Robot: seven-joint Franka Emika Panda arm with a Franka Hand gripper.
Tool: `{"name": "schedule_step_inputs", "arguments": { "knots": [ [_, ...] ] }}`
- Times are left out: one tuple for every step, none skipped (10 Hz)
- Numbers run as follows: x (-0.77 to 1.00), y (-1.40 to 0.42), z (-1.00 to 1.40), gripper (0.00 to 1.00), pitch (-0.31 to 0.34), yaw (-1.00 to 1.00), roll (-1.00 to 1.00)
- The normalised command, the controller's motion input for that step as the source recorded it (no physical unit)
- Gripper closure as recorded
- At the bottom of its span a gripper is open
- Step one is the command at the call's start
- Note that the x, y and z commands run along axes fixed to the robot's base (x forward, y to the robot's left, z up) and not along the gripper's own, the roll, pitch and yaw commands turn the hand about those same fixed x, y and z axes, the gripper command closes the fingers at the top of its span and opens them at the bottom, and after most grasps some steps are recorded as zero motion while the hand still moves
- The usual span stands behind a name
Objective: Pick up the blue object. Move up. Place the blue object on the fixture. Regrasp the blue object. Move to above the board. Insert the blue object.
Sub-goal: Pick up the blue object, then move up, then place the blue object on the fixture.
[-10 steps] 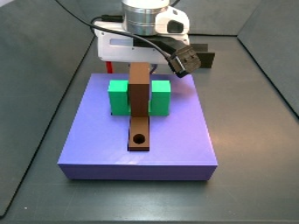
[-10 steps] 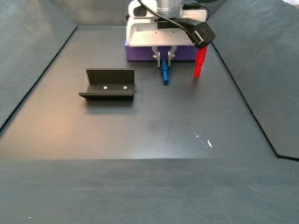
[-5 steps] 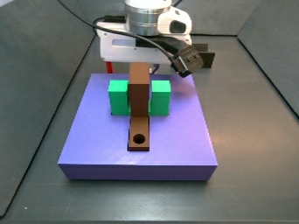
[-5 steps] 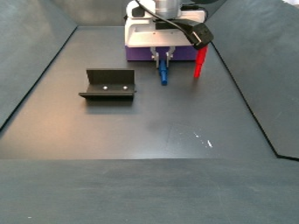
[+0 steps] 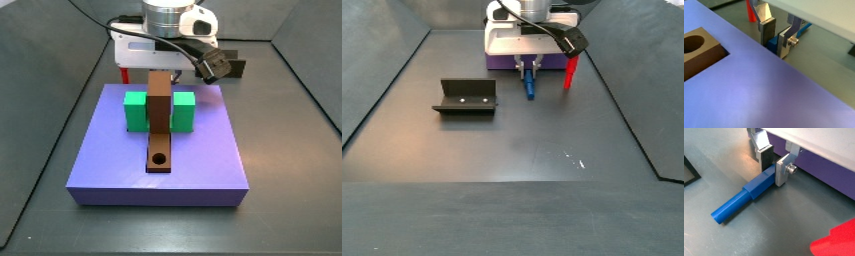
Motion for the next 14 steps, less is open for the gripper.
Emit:
{"name": "schedule_step_inputs", "arguments": {
  "knots": [
    [0.0, 0.0, 0.0, 1.0, 0.0, 0.0, 0.0],
    [0.0, 0.0, 0.0, 1.0, 0.0, 0.0, 0.0],
    [0.0, 0.0, 0.83, 1.0, 0.0, 0.0, 0.0],
    [0.02, 0.0, 0.83, 1.0, -0.012, 0.0, 0.0],
    [-0.02, 0.0, 0.58, 1.0, -0.005, 0.0, -0.02],
    [0.0, 0.0, 0.19, 1.0, -0.015, 0.0, -0.04],
    [0.11, 0.0, 0.0, 1.0, 0.037, 0.0, 0.0],
    [0.6, 0.05, 0.16, 1.0, 0.28, -0.42, -0.69],
    [0.56, 0.0, 0.44, 1.0, 0.071, -0.53, -0.95],
    [0.47, 0.0, 0.5, 1.0, 0.0, -0.5, -1.0],
    [0.47, 0.0, 0.4, 1.0, 0.0, -0.41, -1.0],
    [0.37, 0.23, 0.39, 1.0, -0.009, -0.17, -1.0],
    [0.38, 0.39, 0.28, 1.0, 0.0, 0.0, -1.0],
    [0.37, 0.42, 0.28, 1.0, 0.0, 0.0, -1.0]
  ]
}}
